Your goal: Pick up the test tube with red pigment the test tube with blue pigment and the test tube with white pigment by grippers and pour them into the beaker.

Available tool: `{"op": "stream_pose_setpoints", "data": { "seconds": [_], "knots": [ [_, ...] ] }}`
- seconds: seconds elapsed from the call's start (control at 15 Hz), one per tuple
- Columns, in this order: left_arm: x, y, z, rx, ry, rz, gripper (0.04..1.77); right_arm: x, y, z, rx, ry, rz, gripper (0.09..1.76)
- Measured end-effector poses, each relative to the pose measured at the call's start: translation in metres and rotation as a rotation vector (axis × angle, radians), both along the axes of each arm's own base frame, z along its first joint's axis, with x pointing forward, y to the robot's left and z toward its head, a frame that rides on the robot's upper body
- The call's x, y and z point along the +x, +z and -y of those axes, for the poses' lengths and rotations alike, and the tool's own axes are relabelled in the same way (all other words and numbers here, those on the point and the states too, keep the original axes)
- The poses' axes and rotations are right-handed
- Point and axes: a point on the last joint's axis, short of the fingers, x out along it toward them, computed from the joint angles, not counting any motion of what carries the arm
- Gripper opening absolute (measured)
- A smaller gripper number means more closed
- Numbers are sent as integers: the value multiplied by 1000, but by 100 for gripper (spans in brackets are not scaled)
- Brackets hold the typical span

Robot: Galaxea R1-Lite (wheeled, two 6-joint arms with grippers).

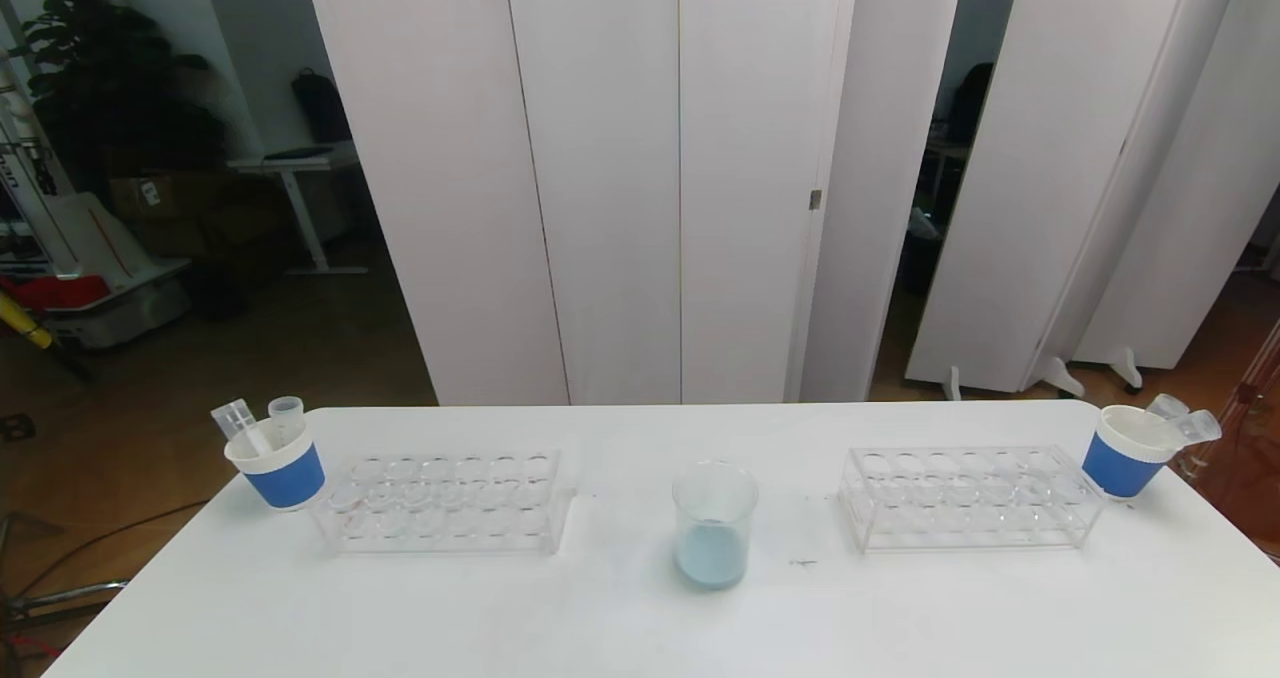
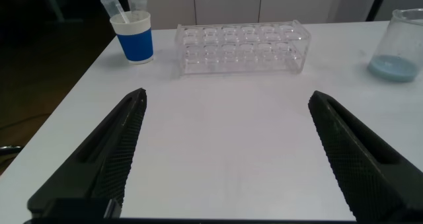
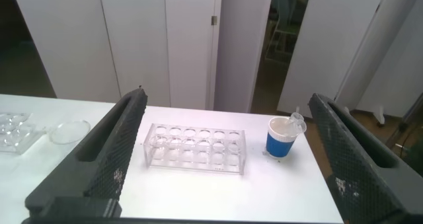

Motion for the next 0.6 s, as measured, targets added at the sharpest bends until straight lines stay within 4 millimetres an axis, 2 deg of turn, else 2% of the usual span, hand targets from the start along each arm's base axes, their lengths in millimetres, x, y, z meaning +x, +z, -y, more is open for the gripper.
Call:
{"op": "stream_pose_setpoints", "data": {
  "seconds": [0.13,0.27,0.6],
  "knots": [
    [0,0,0,0,0,0,175,-27,-23,0,3,-3,-3,175],
    [0,0,0,0,0,0,175,-41,-51,3,9,-21,-14,175],
    [0,0,0,0,0,0,175,-38,-129,4,12,-28,-110,175]
  ]
}}
